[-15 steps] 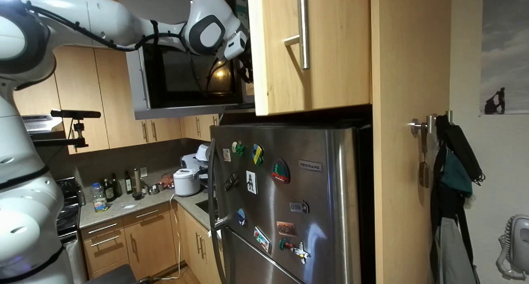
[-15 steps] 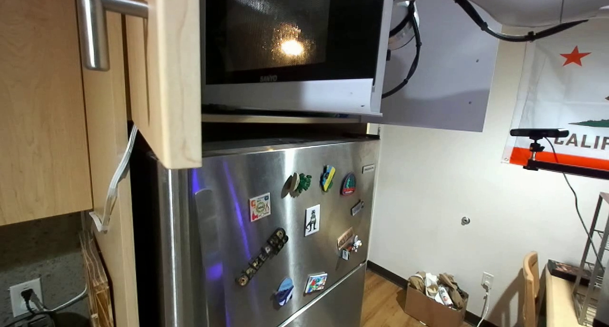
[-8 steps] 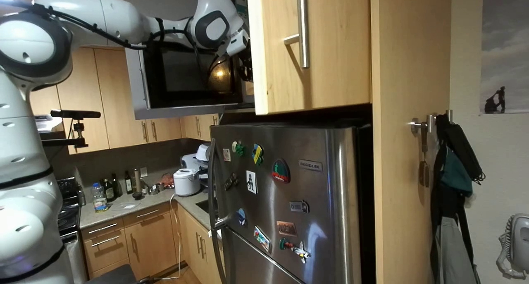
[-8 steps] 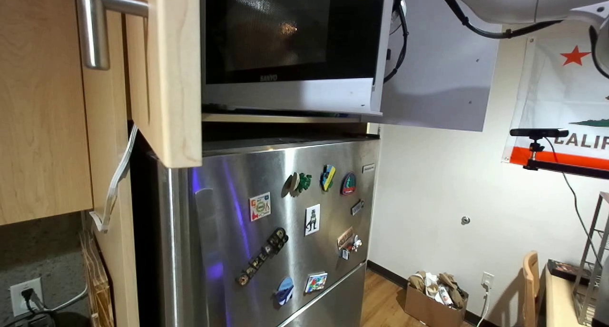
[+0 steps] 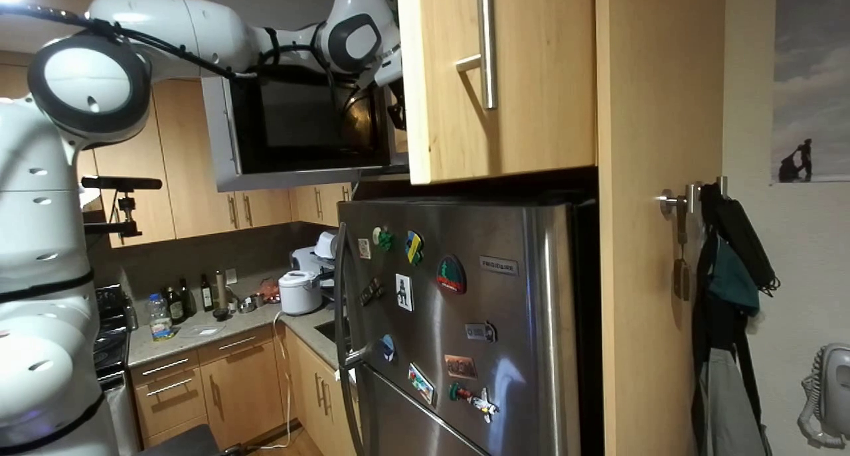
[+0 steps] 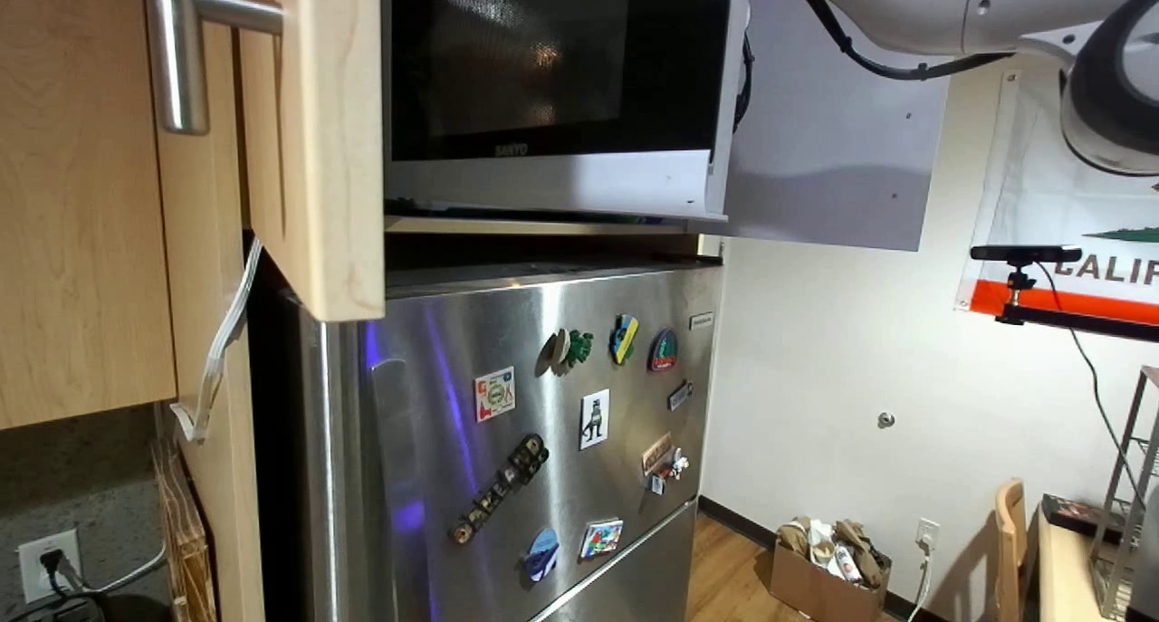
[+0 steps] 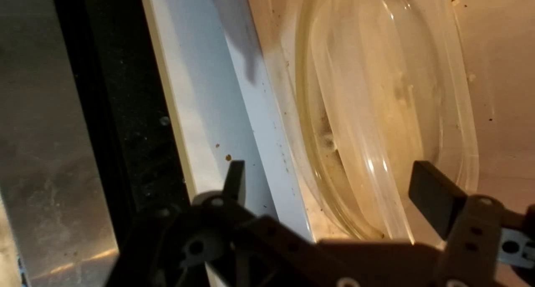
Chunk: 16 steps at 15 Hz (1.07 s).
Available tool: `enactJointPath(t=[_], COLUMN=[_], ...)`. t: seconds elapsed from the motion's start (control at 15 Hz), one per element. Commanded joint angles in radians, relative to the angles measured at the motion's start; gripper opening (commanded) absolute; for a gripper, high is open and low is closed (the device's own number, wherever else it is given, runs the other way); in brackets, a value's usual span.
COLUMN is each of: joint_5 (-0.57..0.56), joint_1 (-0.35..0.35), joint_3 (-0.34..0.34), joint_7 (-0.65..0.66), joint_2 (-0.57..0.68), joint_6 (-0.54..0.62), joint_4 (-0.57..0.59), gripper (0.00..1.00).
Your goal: Remove the bowl in the microwave
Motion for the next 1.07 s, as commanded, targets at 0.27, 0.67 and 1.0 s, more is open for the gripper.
enactJointPath(t=[0.27, 0.67, 1.0], joint_5=[-0.036, -0.054, -0.079], joint_1=[0.006, 0.008, 0.011], joint_3=[-0.012, -0.013, -0.016], joint_7=[0.037, 0.044, 0.054], joint_2=[0.109, 0.148, 0.172], joint_6=[-0.064, -0.084, -0.096], joint_4=[0.148, 0.200, 0.230], gripper=[1.00, 1.00, 1.00])
